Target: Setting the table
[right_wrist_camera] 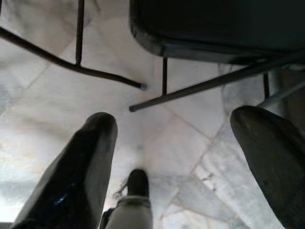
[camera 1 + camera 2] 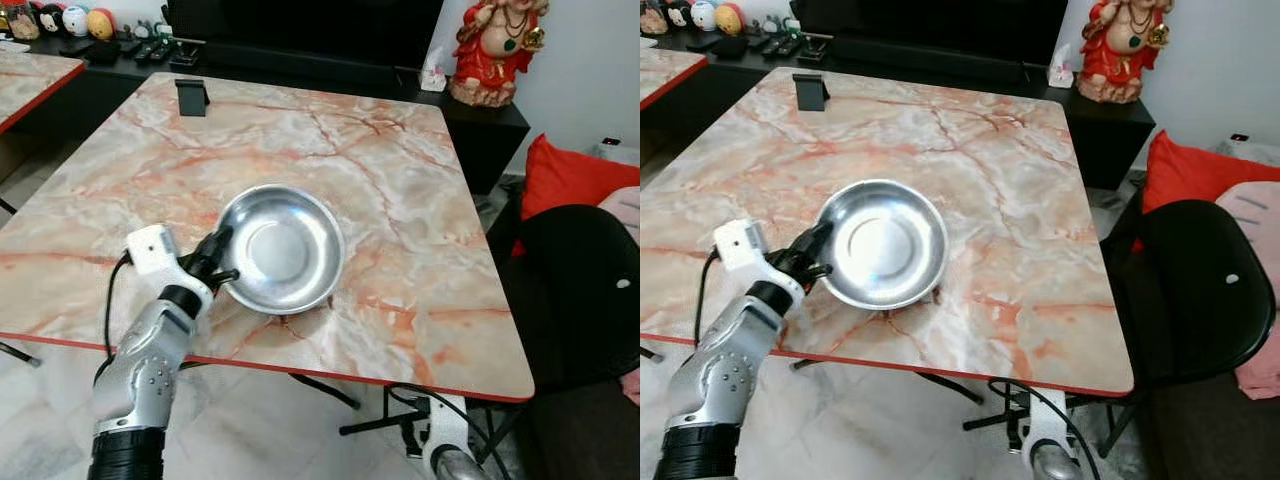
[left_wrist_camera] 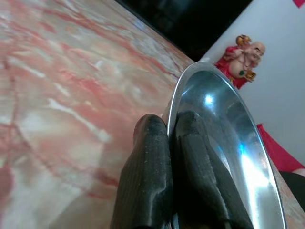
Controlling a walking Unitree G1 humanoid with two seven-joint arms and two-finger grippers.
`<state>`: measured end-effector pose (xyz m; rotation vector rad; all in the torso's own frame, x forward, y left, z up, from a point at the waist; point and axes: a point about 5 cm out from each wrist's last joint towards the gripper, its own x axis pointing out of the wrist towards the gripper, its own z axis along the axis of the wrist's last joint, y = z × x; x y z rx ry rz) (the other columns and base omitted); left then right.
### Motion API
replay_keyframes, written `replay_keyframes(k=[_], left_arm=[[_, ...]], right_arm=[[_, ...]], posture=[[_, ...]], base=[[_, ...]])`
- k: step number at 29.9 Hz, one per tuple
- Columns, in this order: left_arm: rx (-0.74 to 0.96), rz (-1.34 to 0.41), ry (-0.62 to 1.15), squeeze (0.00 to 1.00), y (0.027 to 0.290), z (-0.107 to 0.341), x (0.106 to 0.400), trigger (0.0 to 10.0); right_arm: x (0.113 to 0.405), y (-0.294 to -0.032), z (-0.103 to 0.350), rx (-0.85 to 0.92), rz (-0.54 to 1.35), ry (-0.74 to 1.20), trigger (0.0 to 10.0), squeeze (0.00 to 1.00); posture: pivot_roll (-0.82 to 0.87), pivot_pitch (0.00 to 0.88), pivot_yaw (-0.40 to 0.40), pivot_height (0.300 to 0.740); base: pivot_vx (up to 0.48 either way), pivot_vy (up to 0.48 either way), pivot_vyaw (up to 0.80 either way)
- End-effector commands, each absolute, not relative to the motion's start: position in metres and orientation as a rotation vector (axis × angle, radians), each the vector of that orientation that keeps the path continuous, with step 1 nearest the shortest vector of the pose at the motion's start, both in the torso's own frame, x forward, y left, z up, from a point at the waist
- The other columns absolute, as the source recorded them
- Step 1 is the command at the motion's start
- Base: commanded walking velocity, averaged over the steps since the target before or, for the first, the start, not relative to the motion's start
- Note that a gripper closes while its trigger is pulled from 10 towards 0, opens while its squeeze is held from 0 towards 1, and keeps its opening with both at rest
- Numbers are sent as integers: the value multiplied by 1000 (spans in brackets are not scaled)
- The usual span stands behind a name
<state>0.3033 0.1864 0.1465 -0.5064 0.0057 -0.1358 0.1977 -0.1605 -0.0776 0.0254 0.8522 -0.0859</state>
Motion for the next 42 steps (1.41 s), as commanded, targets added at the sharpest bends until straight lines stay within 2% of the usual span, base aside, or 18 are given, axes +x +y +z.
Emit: replay_keyframes(k=[1,7,23,33,34,35,36,42], left_arm=[[-527,-157,10,0,180,149,306,10000],[-567,-133,63,0,183,142,305,10000],[-435,-120,238,0,187,117,293,10000],[-407,-68,245,0,191,115,294,10000],[-407,-61,245,247,192,114,294,10000],[-406,-56,245,247,192,114,294,10000],[-404,-52,244,906,193,115,294,10000],[-405,-29,239,894,194,114,295,10000]], right_arm=[[196,-167,-78,18,-103,862,10000,0],[196,-168,-78,15,-98,864,10000,0],[196,-167,-79,15,-82,879,10000,0],[196,-166,-79,17,-77,882,10000,0],[196,-166,-79,16,-76,883,10000,0],[196,-166,-79,16,-76,883,10000,0],[196,-166,-79,16,-75,883,10000,0],[196,-166,-79,15,-73,885,10000,0]], posture=[[-21,0,-83,740],[-20,0,-85,740],[-15,0,-86,740],[-15,0,-86,740],[-15,0,-86,740],[-15,0,-86,740],[-14,0,-87,740],[-15,0,-87,740]], base=[[0,0,0],[0,0,0],[0,0,0],[0,0,0],[0,0,0],[0,0,0],[0,0,0],[0,0,0]])
